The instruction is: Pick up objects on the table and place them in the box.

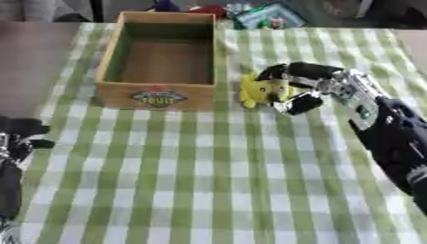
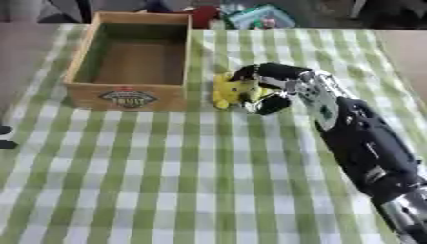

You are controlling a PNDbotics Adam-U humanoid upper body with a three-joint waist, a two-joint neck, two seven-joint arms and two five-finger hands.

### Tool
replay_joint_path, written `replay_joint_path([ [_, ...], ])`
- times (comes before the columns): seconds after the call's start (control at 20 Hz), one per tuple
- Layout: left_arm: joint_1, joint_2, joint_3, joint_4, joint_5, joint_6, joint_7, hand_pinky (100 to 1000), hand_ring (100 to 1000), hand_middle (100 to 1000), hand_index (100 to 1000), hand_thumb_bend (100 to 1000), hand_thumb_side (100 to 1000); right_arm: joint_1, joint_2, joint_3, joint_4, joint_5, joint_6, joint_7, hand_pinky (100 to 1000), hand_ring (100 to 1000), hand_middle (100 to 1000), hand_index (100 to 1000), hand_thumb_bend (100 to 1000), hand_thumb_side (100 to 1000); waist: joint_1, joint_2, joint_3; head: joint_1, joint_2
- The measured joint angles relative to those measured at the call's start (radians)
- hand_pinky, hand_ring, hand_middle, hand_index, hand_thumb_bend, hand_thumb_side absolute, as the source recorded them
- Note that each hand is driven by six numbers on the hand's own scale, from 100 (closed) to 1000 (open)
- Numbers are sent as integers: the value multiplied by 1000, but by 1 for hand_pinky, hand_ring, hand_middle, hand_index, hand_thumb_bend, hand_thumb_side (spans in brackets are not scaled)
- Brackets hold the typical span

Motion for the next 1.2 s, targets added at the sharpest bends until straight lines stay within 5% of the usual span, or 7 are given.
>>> replay_joint_path([
  [0.15,0,0,0,0,0,0,0,550,644,581,515,100,710,9,1,-1,-7,24,1,-86,302,244,353,438,100,241,1,0,-1,0,0],
  [0.55,0,0,0,1,1,0,0,550,644,581,515,100,708,14,0,-2,-36,51,-7,-338,240,185,292,388,100,204,2,1,-4,0,-1],
  [1.2,-2,0,-19,6,7,4,-20,551,645,581,515,100,705,-124,-27,-11,-151,-168,21,-323,234,180,285,385,100,204,-13,-9,57,-18,-7],
])
